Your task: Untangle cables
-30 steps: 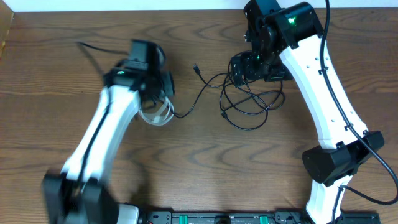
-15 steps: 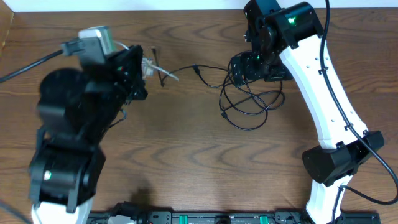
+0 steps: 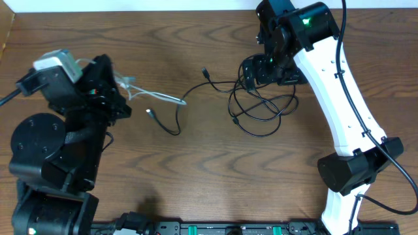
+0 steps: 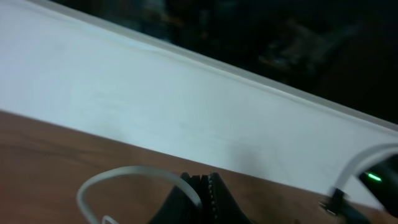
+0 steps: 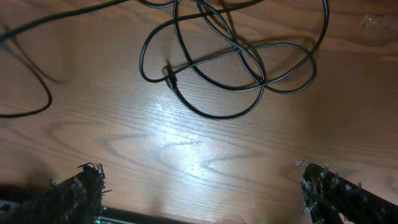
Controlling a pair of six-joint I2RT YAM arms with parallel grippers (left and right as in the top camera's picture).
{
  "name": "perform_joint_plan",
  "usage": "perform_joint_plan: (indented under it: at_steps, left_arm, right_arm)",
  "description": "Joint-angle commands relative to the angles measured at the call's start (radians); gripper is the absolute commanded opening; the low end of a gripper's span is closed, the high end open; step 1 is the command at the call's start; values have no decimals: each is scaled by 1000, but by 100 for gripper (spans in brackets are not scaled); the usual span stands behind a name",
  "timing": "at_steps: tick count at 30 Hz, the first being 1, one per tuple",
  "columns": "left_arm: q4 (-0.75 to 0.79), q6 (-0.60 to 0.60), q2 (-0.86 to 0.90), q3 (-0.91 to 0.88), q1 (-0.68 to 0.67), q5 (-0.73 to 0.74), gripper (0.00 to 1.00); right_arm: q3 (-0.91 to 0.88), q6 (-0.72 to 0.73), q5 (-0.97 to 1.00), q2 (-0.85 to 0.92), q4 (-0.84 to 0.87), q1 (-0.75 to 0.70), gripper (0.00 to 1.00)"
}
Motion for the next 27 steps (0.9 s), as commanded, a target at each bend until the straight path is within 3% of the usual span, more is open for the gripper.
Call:
perform_joint_plan:
  at_steps: [1, 15, 18, 27]
  left_arm:
    - [-11, 3, -17, -2, 1, -208, 7]
    - [-218, 2, 16, -2, 1, -649, 7]
    - [-266, 2, 45, -2, 1, -606, 7]
    - [-348, 3, 87, -2, 1, -238, 7]
  right_arm:
    - [3, 11, 7, -8, -1, 11, 99]
    - [3, 11, 7, -8, -1, 11, 99]
    - [3, 11, 7, -8, -1, 11, 99]
    - [3, 11, 7, -8, -1, 11, 99]
